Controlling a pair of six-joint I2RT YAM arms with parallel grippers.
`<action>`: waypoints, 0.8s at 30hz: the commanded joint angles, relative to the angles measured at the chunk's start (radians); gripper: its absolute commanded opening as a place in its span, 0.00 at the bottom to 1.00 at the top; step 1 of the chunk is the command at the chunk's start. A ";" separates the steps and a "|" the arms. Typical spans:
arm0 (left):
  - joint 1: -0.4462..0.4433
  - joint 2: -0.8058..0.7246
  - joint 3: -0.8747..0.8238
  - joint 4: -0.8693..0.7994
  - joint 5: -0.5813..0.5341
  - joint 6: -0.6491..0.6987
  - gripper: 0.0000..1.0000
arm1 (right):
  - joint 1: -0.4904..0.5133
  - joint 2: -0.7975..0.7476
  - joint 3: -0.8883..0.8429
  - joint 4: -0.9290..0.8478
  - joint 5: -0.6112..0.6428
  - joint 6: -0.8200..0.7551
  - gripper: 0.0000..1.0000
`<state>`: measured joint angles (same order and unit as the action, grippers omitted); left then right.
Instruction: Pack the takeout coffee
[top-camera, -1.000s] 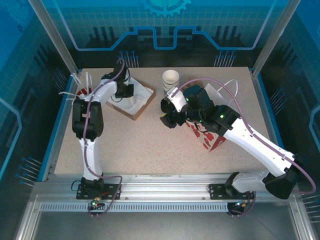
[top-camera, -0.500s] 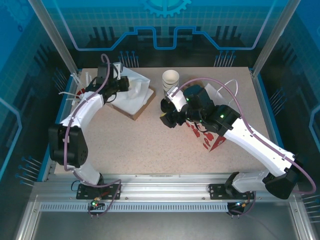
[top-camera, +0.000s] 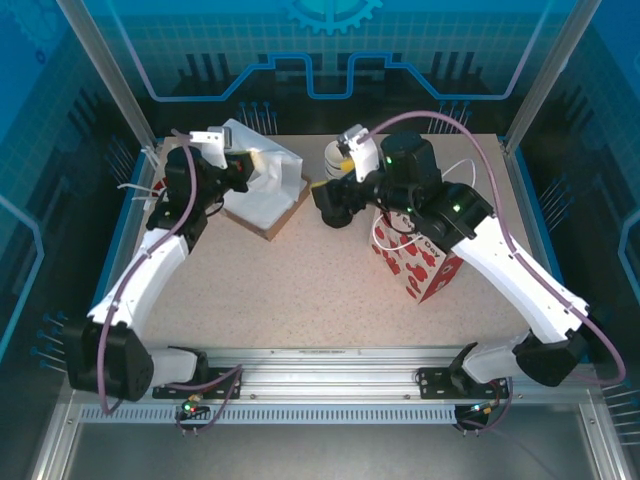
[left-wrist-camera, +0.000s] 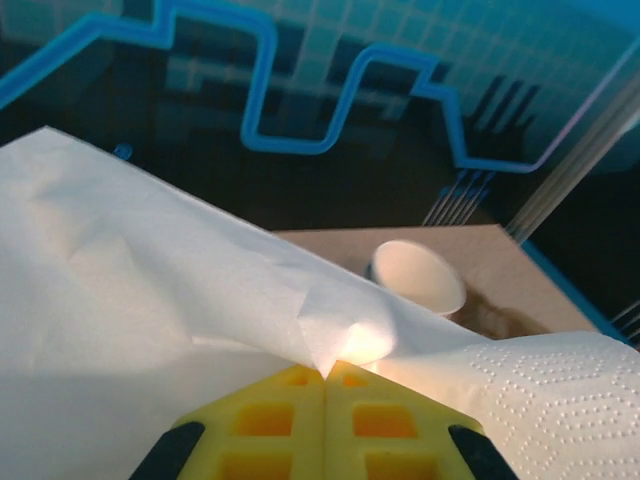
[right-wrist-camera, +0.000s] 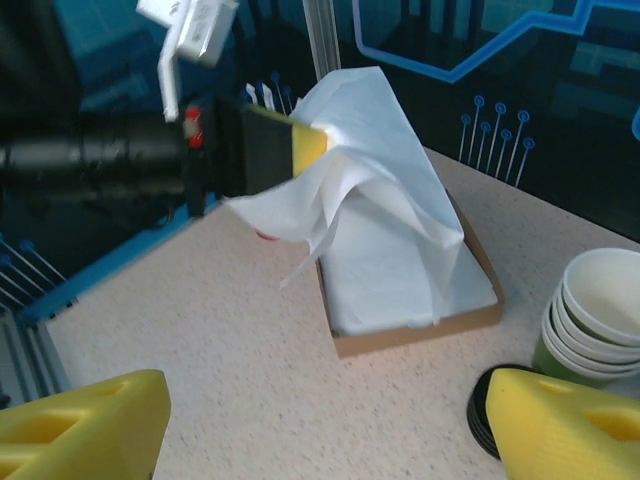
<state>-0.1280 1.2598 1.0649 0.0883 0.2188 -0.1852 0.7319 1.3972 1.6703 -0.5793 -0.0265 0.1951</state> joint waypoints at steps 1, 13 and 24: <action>-0.027 -0.069 -0.046 0.145 0.060 0.003 0.00 | -0.029 0.047 0.090 -0.043 -0.021 0.109 0.83; -0.121 -0.168 -0.108 0.249 0.113 -0.019 0.00 | -0.170 0.175 0.160 0.045 -0.271 0.440 0.84; -0.182 -0.176 -0.106 0.263 0.107 -0.010 0.00 | -0.174 0.240 0.009 0.229 -0.413 0.695 0.84</action>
<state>-0.3012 1.1110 0.9710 0.2985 0.3107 -0.1856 0.5682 1.6367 1.7195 -0.4355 -0.3866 0.7902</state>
